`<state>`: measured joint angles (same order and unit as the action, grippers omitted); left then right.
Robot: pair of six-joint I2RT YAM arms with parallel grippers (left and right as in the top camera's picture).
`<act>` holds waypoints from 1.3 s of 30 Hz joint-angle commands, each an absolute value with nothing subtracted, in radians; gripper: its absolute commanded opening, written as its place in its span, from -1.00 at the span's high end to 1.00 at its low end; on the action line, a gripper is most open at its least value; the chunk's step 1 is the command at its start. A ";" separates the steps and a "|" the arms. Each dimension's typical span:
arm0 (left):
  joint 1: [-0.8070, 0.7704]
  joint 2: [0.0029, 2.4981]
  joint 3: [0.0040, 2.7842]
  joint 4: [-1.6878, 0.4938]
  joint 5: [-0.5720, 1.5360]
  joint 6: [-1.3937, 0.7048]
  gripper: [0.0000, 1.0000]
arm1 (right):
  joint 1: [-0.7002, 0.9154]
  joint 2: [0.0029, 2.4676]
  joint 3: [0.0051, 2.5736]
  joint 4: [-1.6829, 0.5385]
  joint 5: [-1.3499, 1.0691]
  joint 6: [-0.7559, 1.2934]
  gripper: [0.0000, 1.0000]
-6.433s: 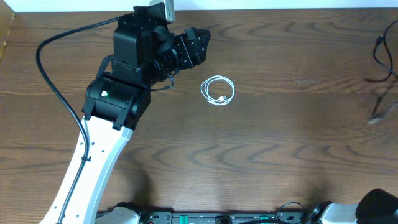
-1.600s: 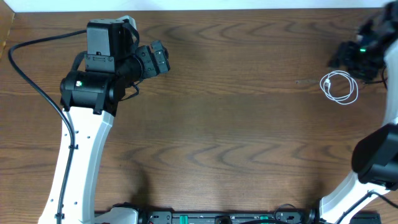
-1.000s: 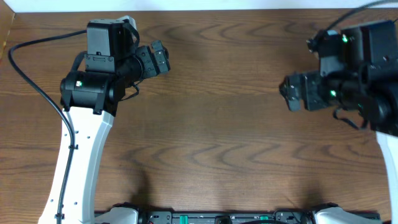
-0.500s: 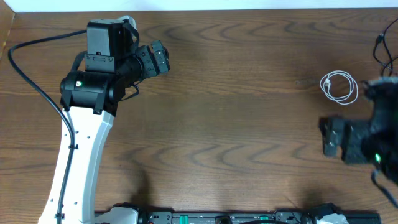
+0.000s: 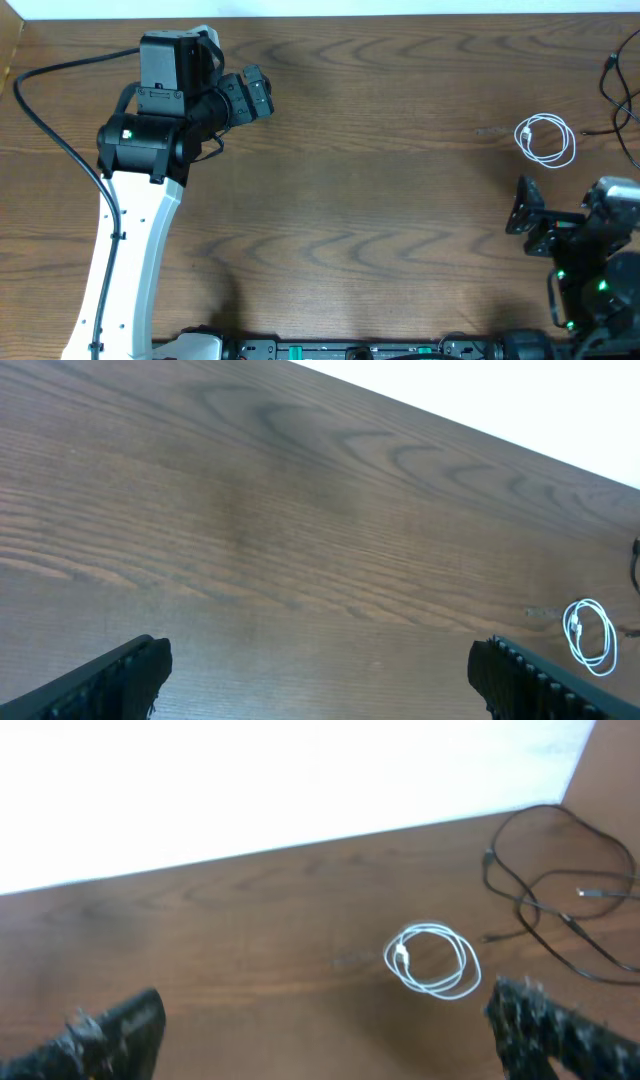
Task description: Untangle cables
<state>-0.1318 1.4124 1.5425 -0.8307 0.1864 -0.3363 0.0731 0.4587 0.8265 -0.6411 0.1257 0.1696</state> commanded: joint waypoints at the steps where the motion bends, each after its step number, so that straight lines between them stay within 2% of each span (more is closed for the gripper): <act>1: -0.128 1.420 1.553 -0.830 0.192 -0.334 -1.00 | 0.025 0.328 0.617 -0.449 -0.025 0.057 -0.99; 10: -0.128 1.420 1.553 -0.830 0.192 -0.334 -1.00 | 0.017 0.137 0.214 -0.044 -0.113 0.040 -0.98; 15: -0.128 1.420 1.553 -0.830 0.192 -0.334 -1.00 | 0.019 0.088 0.093 0.065 -0.131 0.040 -0.99; 23: -0.128 1.420 1.553 -0.830 0.192 -0.334 -1.00 | 0.019 0.019 0.004 0.057 -0.131 0.044 -0.98; 29: -0.128 1.420 1.553 -0.830 0.192 -0.334 -1.00 | 0.027 0.005 0.006 -0.066 -0.134 0.059 -0.99; 39: -0.128 1.420 1.553 -0.830 0.192 -0.334 -1.00 | 0.047 0.006 0.006 -0.064 -0.145 0.058 -0.99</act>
<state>-0.1318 1.4139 1.5425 -0.8299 0.1886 -0.3363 0.0418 0.0135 0.0086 -0.0624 -0.1356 0.0563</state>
